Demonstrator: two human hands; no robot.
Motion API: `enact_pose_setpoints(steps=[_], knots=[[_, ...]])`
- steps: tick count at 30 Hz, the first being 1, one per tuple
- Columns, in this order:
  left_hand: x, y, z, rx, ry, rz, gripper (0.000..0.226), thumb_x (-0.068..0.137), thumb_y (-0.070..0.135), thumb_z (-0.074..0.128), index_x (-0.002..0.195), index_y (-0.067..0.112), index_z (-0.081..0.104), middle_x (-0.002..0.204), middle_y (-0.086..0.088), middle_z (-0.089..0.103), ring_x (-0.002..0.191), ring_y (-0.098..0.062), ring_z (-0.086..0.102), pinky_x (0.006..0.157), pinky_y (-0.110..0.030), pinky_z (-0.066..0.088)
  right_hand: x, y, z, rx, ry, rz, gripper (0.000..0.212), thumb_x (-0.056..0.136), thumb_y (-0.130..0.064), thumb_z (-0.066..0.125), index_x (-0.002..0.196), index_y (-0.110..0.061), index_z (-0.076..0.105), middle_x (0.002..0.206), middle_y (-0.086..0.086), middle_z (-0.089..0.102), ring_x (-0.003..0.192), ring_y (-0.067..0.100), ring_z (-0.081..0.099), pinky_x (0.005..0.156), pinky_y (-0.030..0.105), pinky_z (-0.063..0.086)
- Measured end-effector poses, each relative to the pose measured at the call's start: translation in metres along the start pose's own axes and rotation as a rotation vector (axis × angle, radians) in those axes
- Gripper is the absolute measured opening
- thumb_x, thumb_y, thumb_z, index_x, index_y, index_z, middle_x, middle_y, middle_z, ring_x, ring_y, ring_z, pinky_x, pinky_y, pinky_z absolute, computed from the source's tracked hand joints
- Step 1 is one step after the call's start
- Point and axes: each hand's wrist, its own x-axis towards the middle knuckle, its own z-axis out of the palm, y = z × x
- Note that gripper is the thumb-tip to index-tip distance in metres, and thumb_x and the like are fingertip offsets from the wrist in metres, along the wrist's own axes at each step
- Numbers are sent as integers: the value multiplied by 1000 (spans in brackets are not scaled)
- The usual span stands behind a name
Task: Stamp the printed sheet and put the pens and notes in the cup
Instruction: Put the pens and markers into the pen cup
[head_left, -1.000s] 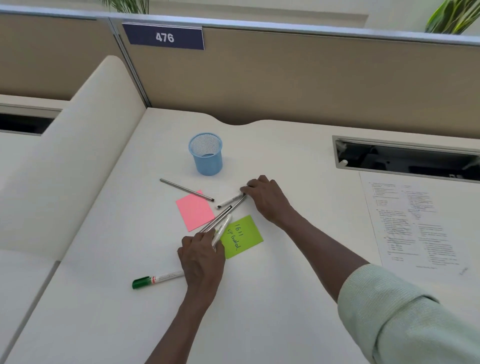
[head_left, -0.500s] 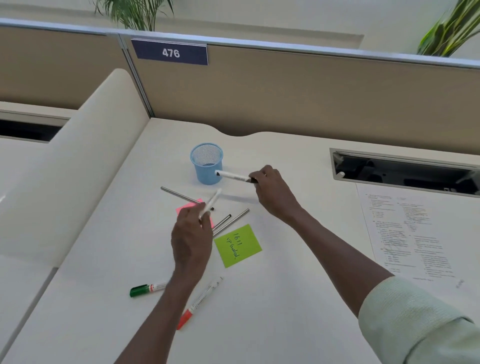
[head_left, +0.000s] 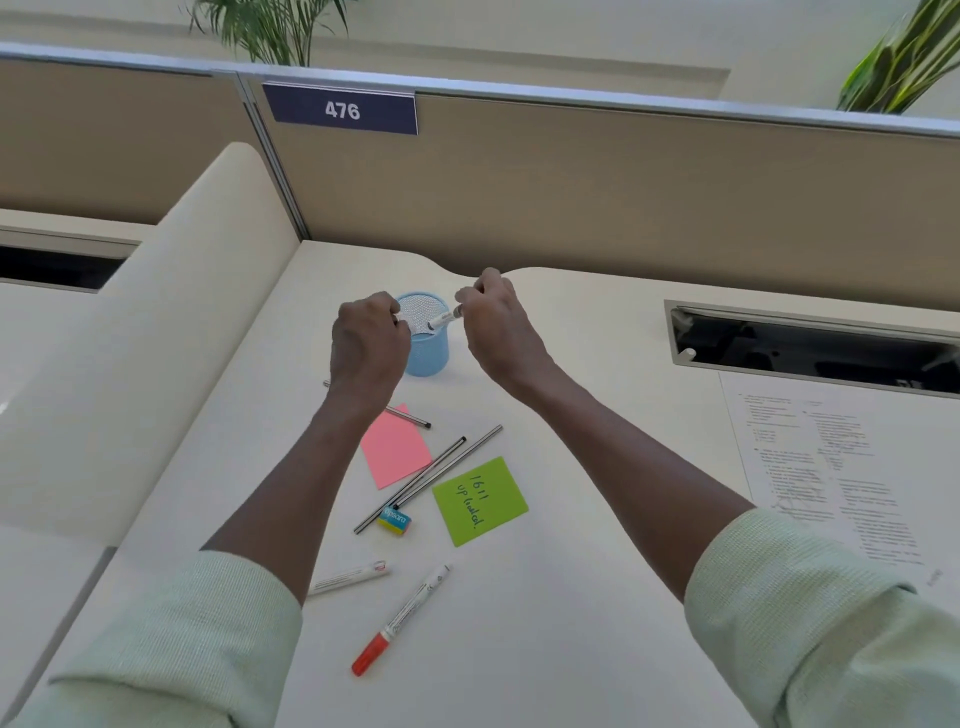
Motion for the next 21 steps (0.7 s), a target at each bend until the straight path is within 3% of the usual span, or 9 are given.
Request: enact_pose_setpoints(steps=[6, 10, 16, 21], knots=[[7, 3, 3, 10, -52, 14, 31, 85, 20, 65, 113, 7, 66, 104, -15, 72, 95, -32, 67, 87, -40, 54, 0, -8, -4, 187, 23, -50, 32, 93, 3, 51, 123, 0, 59, 112, 15, 54, 92, 30, 60, 83, 41, 52], [-8, -4, 0, -45, -1, -1, 34, 86, 35, 64, 108, 11, 70, 103, -6, 74, 96, -25, 68, 86, -39, 54, -15, -1, -6, 201, 46, -29, 31, 92, 7, 50, 120, 2, 63, 112, 16, 57, 95, 30, 62, 85, 40, 52], [-52, -33, 0, -160, 10, -102, 19, 84, 25, 64, 94, 11, 73, 91, -3, 76, 86, -18, 70, 82, -25, 48, -54, 9, 2, 190, -34, -23, 23, 92, 2, 53, 108, 1, 70, 109, 16, 61, 95, 32, 64, 86, 41, 51], [-97, -45, 4, -194, -58, -179, 13, 83, 19, 66, 92, 13, 74, 88, -2, 76, 85, -18, 69, 84, -25, 47, -94, 2, 15, 190, -133, -33, 21, 92, -1, 55, 106, -1, 71, 109, 13, 61, 94, 31, 64, 84, 39, 51]])
